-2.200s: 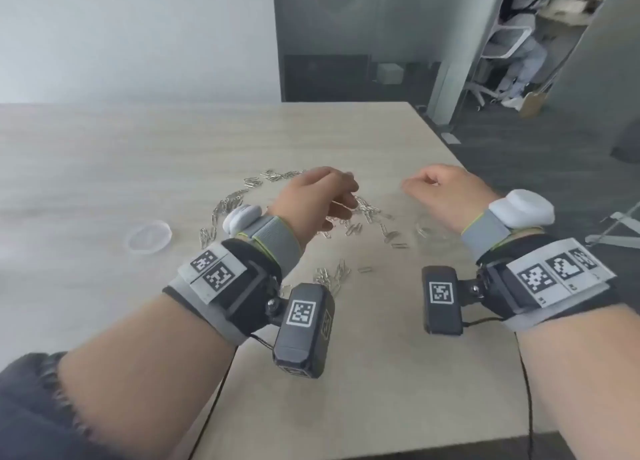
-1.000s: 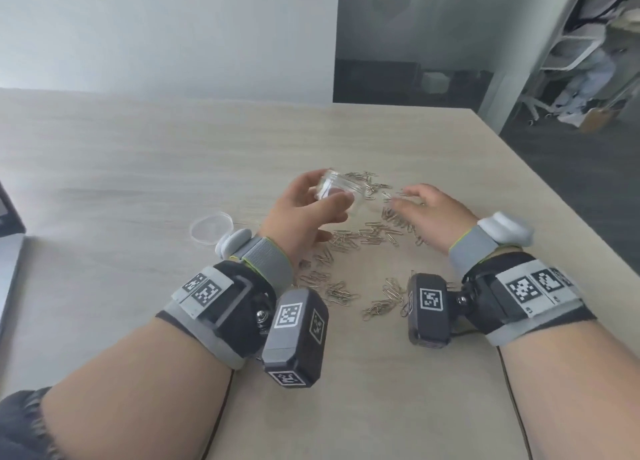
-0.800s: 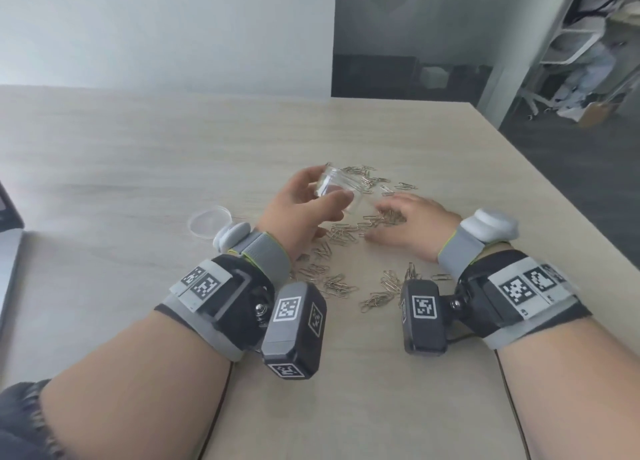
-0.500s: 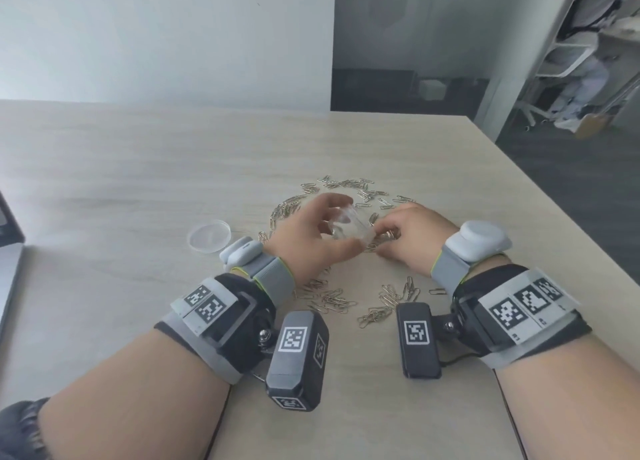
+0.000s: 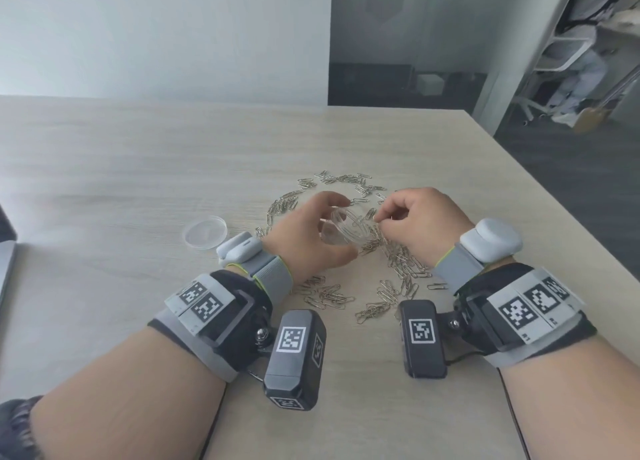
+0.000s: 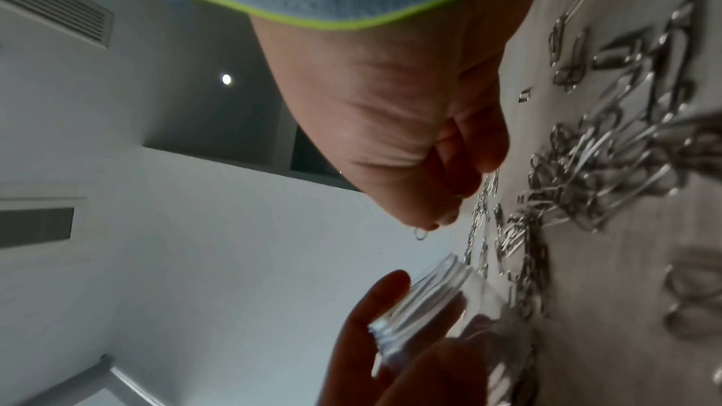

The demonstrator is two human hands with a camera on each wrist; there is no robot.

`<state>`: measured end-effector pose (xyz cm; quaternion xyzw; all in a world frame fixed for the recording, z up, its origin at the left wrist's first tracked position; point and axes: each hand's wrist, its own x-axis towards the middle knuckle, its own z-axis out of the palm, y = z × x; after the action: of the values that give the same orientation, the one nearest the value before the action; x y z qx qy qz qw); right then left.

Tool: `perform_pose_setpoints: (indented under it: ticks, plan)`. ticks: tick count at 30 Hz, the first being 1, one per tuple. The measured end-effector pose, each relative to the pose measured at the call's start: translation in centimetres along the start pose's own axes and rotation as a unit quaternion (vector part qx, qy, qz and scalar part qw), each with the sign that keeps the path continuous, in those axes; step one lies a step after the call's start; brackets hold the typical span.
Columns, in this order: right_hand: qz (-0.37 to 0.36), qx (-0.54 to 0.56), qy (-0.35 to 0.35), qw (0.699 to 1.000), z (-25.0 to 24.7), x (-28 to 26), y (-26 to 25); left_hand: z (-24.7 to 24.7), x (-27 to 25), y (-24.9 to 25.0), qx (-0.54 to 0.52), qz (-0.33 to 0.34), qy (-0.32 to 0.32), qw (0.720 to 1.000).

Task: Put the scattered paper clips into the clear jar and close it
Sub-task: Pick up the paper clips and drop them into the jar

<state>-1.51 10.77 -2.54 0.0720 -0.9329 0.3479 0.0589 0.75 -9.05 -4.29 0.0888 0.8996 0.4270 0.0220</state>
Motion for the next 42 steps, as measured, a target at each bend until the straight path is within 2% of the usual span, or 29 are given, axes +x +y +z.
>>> perform_pose_setpoints:
  ticks: [2,5,11,13,15,17,19,21,23,26,30,36,42]
  plan:
    - [-0.017,0.075,0.018,0.997,0.1,-0.3,-0.4,0.0,0.0,0.0,0.012,-0.003,-0.001,1.000]
    - [-0.047,0.136,0.005,0.990,0.6,-0.9,-1.4,-0.2,-0.1,0.1,0.024,0.006,-0.008,1.000]
    - [-0.088,0.145,-0.033,0.985,0.9,-1.3,-1.8,0.0,-0.2,0.3,0.019,0.012,-0.017,1.000]
    - [-0.082,0.141,-0.010,0.987,0.6,-1.1,-1.5,0.0,-0.1,0.3,0.013,0.012,-0.014,1.000]
    - [-0.068,0.126,0.052,0.988,-0.1,-0.4,-0.9,-0.1,-0.1,0.1,-0.001,0.006,0.005,1.000]
    - [-0.036,0.073,0.089,0.993,-1.2,0.2,-0.1,-0.4,0.0,-0.2,-0.019,-0.006,0.030,0.999]
    - [0.021,-0.042,0.047,0.998,-1.9,0.5,0.9,-0.8,0.2,-0.3,-0.036,-0.023,0.054,0.998]
    - [0.072,-0.161,-0.040,0.983,-1.9,0.6,1.7,-1.1,0.4,-0.4,-0.042,-0.032,0.071,0.996]
    - [0.097,-0.208,-0.105,0.968,-1.7,0.4,1.8,-1.2,0.5,-0.4,-0.038,-0.035,0.074,0.996]
    - [0.083,-0.218,-0.146,0.961,-0.9,0.3,0.9,-1.1,0.5,-0.2,-0.027,-0.040,0.066,0.997]
    - [0.025,-0.208,-0.166,0.964,0.8,0.4,-0.6,-1.1,0.4,0.0,-0.018,-0.038,0.058,0.997]
    - [-0.044,-0.173,-0.154,0.972,1.3,0.6,-1.6,-0.9,0.4,0.1,-0.017,-0.044,0.052,0.998]
    - [-0.039,-0.192,-0.135,0.971,0.9,0.3,-1.6,-0.8,0.1,0.2,-0.013,-0.038,0.037,0.998]
